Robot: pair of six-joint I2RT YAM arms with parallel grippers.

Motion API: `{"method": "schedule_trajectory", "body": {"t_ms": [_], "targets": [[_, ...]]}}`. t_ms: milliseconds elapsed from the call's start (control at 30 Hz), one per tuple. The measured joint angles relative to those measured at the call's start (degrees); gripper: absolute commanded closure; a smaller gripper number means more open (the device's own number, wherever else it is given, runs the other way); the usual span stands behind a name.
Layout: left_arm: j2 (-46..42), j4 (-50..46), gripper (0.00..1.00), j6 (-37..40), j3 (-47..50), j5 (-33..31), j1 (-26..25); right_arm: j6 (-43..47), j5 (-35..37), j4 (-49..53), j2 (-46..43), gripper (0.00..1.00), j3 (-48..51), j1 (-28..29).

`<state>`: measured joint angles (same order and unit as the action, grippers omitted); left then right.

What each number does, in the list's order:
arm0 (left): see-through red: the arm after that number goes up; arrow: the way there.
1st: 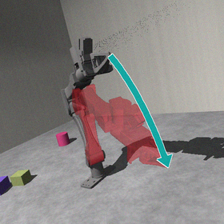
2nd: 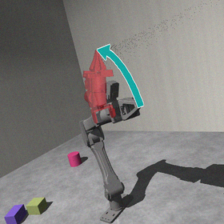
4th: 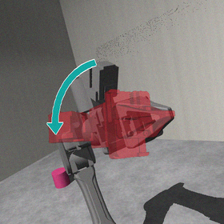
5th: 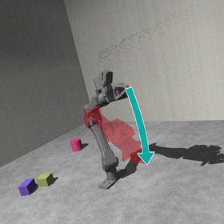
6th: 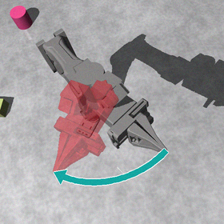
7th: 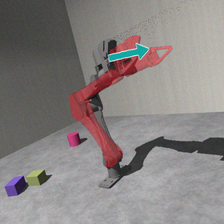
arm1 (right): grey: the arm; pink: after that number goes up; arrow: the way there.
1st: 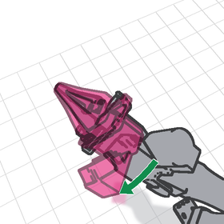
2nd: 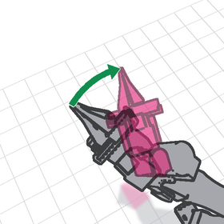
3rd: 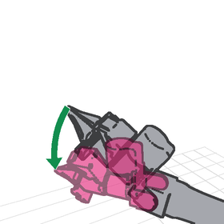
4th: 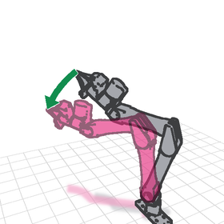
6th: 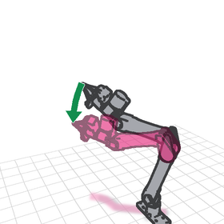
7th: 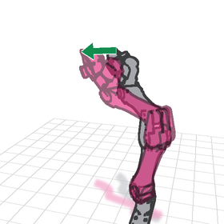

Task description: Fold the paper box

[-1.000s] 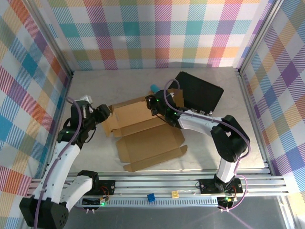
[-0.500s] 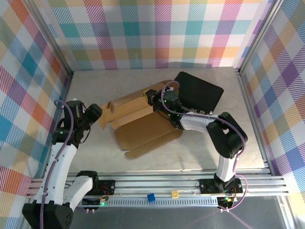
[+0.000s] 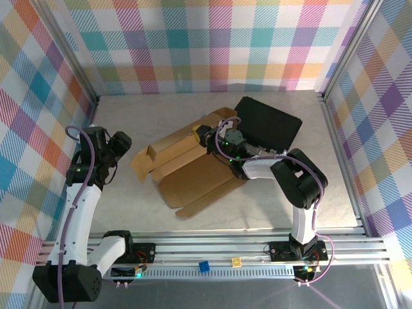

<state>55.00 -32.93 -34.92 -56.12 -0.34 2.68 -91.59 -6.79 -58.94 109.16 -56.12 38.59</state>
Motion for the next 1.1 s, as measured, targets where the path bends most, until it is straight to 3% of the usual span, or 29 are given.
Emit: {"method": "schedule_trajectory", "body": {"t_ms": [200, 267, 667, 967, 1100], "targets": [[0.02, -0.13, 0.66, 5.86, 4.74, 0.57, 0.59, 0.0, -1.9, -1.25, 0.5, 1.0, 0.17, -0.83], [0.33, -0.17, 0.69, 7.56, 6.73, 1.36, 0.63, 0.0, -2.54, -1.55, 0.81, 1.0, 0.17, -0.94], [2.25, 0.33, 0.69, 10.8, 14.23, 7.13, 0.61, -0.02, -4.59, -6.03, 3.96, 1.0, 0.09, -1.31], [1.49, 0.09, 0.66, 10.8, 15.06, 5.88, 0.61, -0.48, -5.22, -8.04, 5.38, 1.0, 0.24, -1.44], [1.49, 0.0, 0.65, 10.75, 14.88, 4.83, 0.61, -1.42, -1.33, -8.17, 4.85, 1.0, 1.01, 0.48]]}}
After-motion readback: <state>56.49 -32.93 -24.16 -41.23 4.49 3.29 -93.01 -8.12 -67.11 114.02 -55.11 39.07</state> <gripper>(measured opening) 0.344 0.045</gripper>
